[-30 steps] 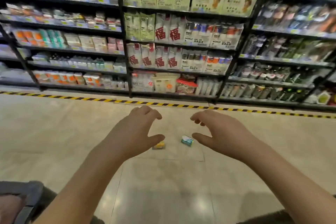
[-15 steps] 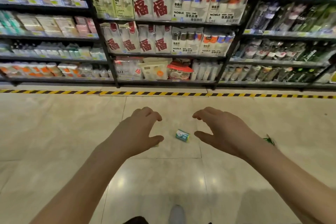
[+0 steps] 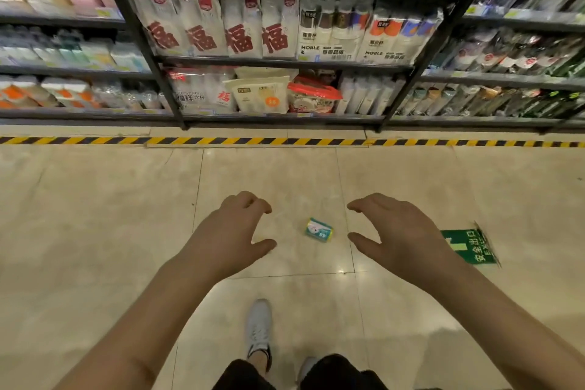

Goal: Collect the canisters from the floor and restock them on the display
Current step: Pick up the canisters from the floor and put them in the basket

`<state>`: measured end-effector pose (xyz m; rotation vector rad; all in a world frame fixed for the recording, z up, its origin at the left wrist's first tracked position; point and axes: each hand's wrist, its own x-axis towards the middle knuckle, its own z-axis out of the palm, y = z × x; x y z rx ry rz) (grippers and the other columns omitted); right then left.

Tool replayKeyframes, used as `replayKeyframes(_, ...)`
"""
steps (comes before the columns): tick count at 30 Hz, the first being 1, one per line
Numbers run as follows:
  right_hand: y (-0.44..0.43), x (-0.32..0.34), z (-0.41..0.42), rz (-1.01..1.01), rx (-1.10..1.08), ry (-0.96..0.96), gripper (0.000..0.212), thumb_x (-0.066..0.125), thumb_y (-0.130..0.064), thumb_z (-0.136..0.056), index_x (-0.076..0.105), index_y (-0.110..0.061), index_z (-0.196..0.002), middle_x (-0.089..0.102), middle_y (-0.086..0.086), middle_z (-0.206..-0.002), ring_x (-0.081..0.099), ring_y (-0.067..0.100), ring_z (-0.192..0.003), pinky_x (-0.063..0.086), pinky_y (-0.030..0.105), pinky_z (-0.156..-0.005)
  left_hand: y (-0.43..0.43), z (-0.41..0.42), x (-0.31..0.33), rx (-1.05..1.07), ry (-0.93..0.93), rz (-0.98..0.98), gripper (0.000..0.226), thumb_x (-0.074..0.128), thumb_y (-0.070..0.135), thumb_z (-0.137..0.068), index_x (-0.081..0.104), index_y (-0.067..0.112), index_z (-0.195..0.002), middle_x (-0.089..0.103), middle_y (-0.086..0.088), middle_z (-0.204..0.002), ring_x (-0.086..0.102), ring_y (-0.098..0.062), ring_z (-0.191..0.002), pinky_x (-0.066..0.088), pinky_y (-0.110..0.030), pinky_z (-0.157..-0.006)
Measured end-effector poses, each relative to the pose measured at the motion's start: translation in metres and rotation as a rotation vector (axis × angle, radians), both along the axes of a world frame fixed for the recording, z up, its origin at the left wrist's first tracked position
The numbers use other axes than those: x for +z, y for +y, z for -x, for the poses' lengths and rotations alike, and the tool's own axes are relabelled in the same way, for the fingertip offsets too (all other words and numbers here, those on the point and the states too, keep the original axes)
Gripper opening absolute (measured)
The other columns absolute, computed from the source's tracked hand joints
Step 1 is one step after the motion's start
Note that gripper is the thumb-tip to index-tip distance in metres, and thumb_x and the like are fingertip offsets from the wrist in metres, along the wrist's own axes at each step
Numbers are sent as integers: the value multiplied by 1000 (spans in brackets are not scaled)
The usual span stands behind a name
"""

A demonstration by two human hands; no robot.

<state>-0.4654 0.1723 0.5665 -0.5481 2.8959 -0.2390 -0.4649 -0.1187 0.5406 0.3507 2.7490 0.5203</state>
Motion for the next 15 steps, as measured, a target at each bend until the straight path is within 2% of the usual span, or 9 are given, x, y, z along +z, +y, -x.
replayKeyframes(3, 4, -43, 29, -15, -32, -24, 49, 84, -36, -77, 67, -20, -120, 69, -4, -109, 69, 22, -80, 54, 34, -69, -4, 28, -44, 3, -81, -4, 59, 65, 51, -91, 45, 30, -143, 40, 11, -141, 40, -11, -130, 48, -28, -90)
replayKeyframes(7, 14, -105, 71, -29, -41, -65, 50, 79, -42, -81, 64, -23, -124, 66, -6, -113, 65, 20, -78, 49, 32, -71, -1, 56, -114, 18, -164, 3, 60, 66, 52, -90, 46, 30, -142, 41, 10, -140, 42, -13, -129, 50, -31, -92)
replayKeyframes(10, 22, -165, 100, -19, -35, -70, 50, 84, -37, -76, 67, -21, -121, 68, -5, -109, 63, 18, -71, 42, 27, -66, 9, 76, -182, 37, -188, 1, 58, 67, 50, -89, 48, 28, -139, 43, 7, -137, 45, -15, -124, 49, -30, -90)
replayKeyframes(15, 40, -294, 136, -35, 2, -79, 52, 85, -34, -74, 68, -16, -120, 70, 1, -109, 68, 26, -76, 51, 33, -65, 25, 95, -316, 62, -230, 0, 56, 69, 48, -88, 49, 26, -136, 44, 6, -134, 46, -18, -122, 48, -31, -89)
